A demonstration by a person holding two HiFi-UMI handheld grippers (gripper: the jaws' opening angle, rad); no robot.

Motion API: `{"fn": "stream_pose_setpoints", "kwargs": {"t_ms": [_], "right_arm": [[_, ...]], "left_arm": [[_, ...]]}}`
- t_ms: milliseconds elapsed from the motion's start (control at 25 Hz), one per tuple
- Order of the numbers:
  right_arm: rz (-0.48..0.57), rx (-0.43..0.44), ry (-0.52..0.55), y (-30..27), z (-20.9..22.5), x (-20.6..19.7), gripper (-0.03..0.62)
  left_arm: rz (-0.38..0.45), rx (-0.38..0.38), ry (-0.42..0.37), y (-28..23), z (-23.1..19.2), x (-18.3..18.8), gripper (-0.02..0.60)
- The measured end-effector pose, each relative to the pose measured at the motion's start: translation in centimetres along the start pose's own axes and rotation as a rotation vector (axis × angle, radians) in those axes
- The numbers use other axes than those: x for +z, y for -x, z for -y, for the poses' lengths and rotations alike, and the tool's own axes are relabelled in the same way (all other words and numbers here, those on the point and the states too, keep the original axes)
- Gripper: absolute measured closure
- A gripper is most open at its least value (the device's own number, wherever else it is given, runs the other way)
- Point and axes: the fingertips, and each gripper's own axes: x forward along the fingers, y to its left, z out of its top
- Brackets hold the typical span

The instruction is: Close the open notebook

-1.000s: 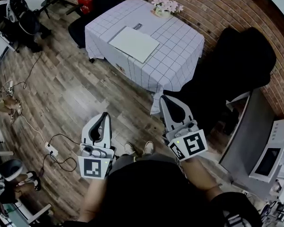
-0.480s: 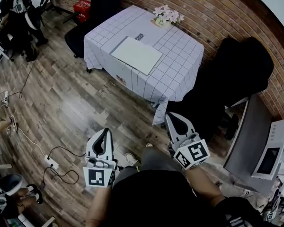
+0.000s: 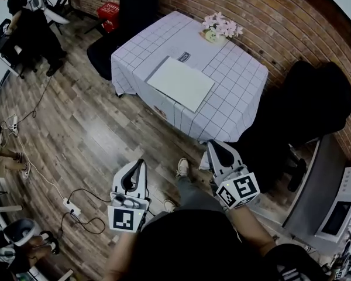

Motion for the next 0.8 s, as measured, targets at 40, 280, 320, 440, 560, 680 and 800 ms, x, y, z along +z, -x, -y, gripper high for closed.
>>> {"fn": "stream_pose_setpoints", "kwargs": {"t_ms": [40,280,320,440,560,680,800], "right_arm": [[-0.002,0.003,-0.005,-1.3,0.9,0.1,0.580],[-0.020,0.026,-0.025,-8.6,6.5,1.3,0.580],[-0.023,0.028,-0.031,-9.6,7.5,1.5,0.580],[-0.023,0.029,-0.053,-12.1,10.3,1.9,0.580],[-0.033,0.025,-0.064,-14.1,12.6,1.9,0.580],[-0.055,0.018,-0.077,-15.4,13.8,1.6,0.580],[-0.075,0.009,-0.086,-16.7,14.5,1.1,0.580]], "left_arm": [[-0.002,0.003,-0.008,-1.3,-0.6,0.2,0.555],[-0.011,0.015,-0.043,-9.7,-4.1,1.6,0.555],[-0.009,0.016,-0.047,-11.1,-4.3,1.8,0.555],[-0.003,0.016,-0.057,-14.8,-4.9,2.3,0.555],[-0.004,0.023,-0.054,-17.5,-5.5,2.5,0.555],[-0.003,0.032,-0.045,-19.3,-6.5,2.8,0.555],[-0.002,0.021,-0.048,-20.9,-7.5,2.8,0.555]]}}
